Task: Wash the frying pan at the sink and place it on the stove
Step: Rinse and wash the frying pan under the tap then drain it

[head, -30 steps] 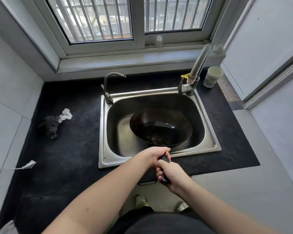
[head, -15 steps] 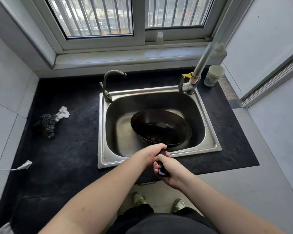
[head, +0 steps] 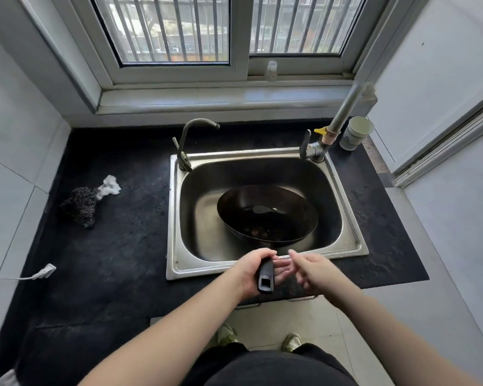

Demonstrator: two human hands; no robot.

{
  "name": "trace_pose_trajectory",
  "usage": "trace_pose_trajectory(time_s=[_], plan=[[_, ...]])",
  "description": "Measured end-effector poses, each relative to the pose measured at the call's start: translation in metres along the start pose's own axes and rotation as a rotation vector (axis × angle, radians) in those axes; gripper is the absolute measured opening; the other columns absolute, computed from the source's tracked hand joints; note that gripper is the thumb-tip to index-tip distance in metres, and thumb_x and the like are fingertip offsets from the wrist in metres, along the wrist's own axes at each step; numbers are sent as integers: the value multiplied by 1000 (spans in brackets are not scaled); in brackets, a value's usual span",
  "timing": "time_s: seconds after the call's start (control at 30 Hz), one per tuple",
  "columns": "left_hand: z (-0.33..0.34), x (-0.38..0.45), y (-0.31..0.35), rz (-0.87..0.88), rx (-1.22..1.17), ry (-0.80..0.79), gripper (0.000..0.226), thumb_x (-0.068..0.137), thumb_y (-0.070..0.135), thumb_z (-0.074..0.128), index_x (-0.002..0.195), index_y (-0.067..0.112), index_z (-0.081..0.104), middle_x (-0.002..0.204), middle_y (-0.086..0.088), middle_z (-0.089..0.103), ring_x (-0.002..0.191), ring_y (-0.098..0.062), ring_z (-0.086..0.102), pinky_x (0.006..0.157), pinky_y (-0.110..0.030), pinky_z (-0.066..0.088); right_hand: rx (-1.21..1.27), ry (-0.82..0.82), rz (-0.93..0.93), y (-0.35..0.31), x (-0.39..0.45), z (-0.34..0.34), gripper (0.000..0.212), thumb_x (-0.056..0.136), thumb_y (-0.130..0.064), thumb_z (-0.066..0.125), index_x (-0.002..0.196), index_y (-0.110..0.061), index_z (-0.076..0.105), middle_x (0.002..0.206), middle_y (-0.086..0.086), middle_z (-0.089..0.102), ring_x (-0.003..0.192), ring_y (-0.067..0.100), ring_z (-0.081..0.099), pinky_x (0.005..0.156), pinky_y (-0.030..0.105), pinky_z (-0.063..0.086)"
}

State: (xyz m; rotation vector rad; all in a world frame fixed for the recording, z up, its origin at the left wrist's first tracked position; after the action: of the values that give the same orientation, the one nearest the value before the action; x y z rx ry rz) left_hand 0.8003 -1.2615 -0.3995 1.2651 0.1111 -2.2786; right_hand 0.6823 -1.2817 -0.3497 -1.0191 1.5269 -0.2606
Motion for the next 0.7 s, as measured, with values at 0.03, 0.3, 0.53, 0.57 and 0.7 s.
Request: trace_pose_trajectory(time_s=[0.03,0.3,0.53,0.57,0.7], plan=[[-1,0,-3,-1,-42,2,25,96,9,46,80,-5,59,70,-18,70,54,-25,70,49,-29,59,12,63,3,5,3,-14,44,98,-40,47,64,-14,57,43,-5,48,34,7,38,37,17,29],[-12,1,-8,-68,58,62,28,100,14,44,72,11,42,45,2,42,28,-5,36,29,-12,28,62,326,14,45,17,-79,36,99,-30,47,77,-9,66,48,-7,53,39,4,43,48,21,36],[-12,-3,1,-101,117,56,29,101,21,43,73,13,43,46,3,39,28,-4,34,27,-13,27,63,480,3,45,39,-127,32,95,-23,48,75,-7,68,54,-1,58,40,6,48,43,17,41],[-11,-2,1,-107,119,63,29,101,21,42,73,13,43,46,3,39,28,-4,34,27,-13,27,83,475,-3,43,45,-132,32,94,-23,48,75,-7,69,54,-1,58,40,6,49,42,17,41],[-5,1,-4,-120,131,98,26,100,19,44,75,13,42,48,3,40,29,-5,35,27,-15,28,155,403,-29,30,76,-147,34,96,-28,46,78,-9,68,60,4,56,47,13,47,44,23,37]])
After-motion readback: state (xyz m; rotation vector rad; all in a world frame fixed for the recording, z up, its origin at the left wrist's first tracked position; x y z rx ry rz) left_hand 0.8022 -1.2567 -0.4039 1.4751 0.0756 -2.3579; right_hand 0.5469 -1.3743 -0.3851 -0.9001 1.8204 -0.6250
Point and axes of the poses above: each hand's wrist, its own x-axis towards the middle knuckle, its own z-axis out of the palm, y = z × x, the point moved 7 cm from there along x, towards the middle knuckle
